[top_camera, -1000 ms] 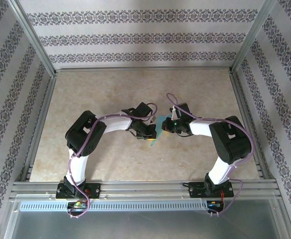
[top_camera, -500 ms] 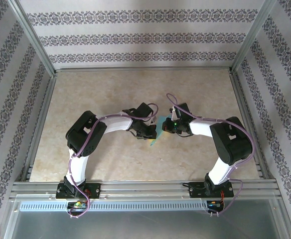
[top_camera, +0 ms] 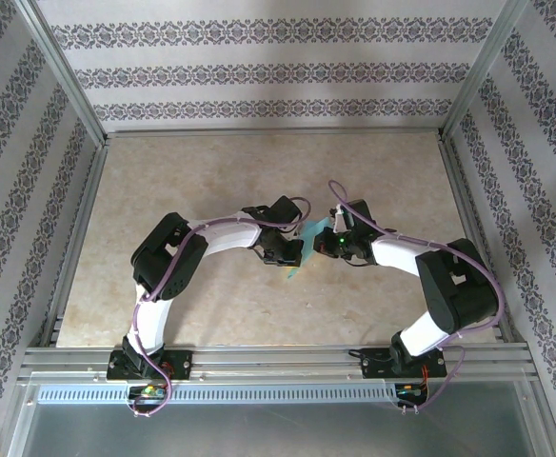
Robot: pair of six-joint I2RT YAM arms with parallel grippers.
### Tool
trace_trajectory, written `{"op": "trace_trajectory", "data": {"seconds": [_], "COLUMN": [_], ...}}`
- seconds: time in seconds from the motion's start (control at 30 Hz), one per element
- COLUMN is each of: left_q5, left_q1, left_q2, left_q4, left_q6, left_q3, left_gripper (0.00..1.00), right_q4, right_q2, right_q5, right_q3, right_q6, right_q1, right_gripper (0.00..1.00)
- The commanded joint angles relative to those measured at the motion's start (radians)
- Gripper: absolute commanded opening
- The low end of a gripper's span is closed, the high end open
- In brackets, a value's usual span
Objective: Fold a paper plane with a square sheet of paper (fold left side to right side)
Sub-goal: Fold the wing for the fifth time at the center of the table.
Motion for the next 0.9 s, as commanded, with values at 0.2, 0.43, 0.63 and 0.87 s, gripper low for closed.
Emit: {"op": "trace_trajectory", "data": {"seconds": [0.2, 0.43, 0.63, 0.87], "left_q5": [-0.124, -0.154, -0.176, -0.189], "left_q1": [-0.026, -0.029, -0.03, -0.03], "left_q2": [0.09, 0.099, 0.109, 0.116], "left_q4": [-0.117, -0.151, -0.183, -0.204], "left_q6": [0.033, 0.04, 0.042, 0.047], "left_q3": [0.0, 0.012, 0.022, 0.029], "left_gripper": [0.0, 0.0, 0.0, 0.0], "right_q4": [0.099, 0.089, 0.071, 0.054], "right_q2": [0.084, 0.109, 0.125, 0.135], "right_q5": [-0.02, 0.019, 0.044, 0.052], "right_q3": [0.021, 0.012, 0.007, 0.016], "right_q6": [0.031, 0.011, -0.022, -0.05], "right_q1": [0.045, 0.045, 0.028, -0.003], "right_gripper": [0.0, 0.0, 0.0, 0.0]}}
